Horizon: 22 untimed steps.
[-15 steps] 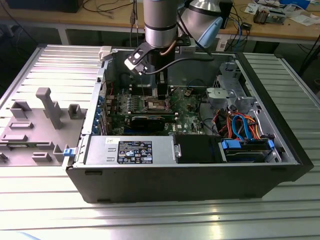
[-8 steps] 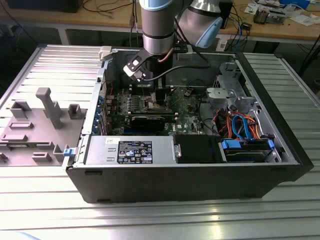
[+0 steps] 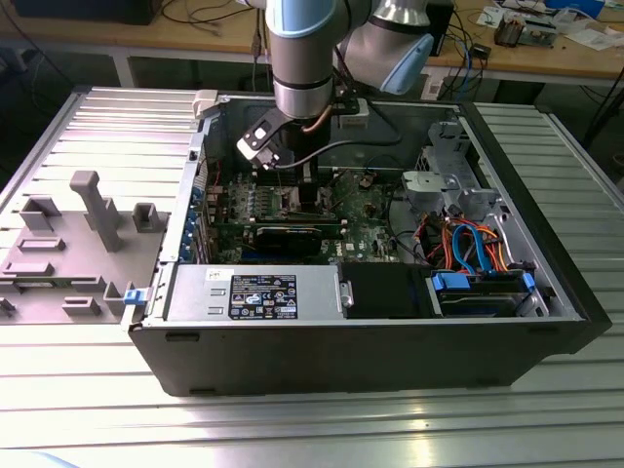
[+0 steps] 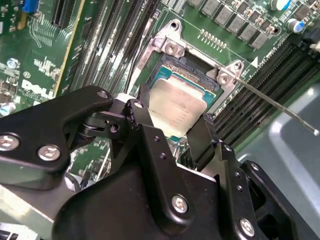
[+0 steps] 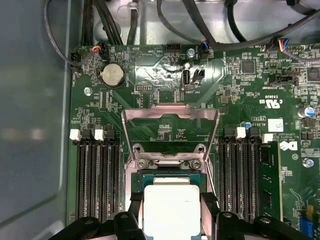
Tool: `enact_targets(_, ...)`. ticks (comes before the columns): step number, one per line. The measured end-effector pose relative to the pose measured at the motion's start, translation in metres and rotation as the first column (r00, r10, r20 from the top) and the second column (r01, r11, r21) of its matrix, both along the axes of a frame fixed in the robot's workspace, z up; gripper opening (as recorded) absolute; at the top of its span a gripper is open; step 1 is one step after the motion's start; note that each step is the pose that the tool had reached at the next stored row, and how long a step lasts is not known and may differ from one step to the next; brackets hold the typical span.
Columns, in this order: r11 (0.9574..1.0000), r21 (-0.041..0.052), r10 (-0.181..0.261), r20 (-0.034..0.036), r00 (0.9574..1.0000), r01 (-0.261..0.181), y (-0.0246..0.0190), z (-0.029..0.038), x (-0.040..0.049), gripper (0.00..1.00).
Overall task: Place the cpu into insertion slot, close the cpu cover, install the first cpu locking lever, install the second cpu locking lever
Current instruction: 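Place the cpu into insertion slot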
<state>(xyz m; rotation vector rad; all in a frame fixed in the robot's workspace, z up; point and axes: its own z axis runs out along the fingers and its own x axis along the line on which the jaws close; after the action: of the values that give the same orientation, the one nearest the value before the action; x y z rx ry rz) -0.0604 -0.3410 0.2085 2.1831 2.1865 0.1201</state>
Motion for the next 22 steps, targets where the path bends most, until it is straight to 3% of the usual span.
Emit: enact_targets(22, 1.0000, -0.0041, 0.003, -0.0001, 1.0000, -0.003, 0.0036, -0.0131, -0.0013, 0.54)
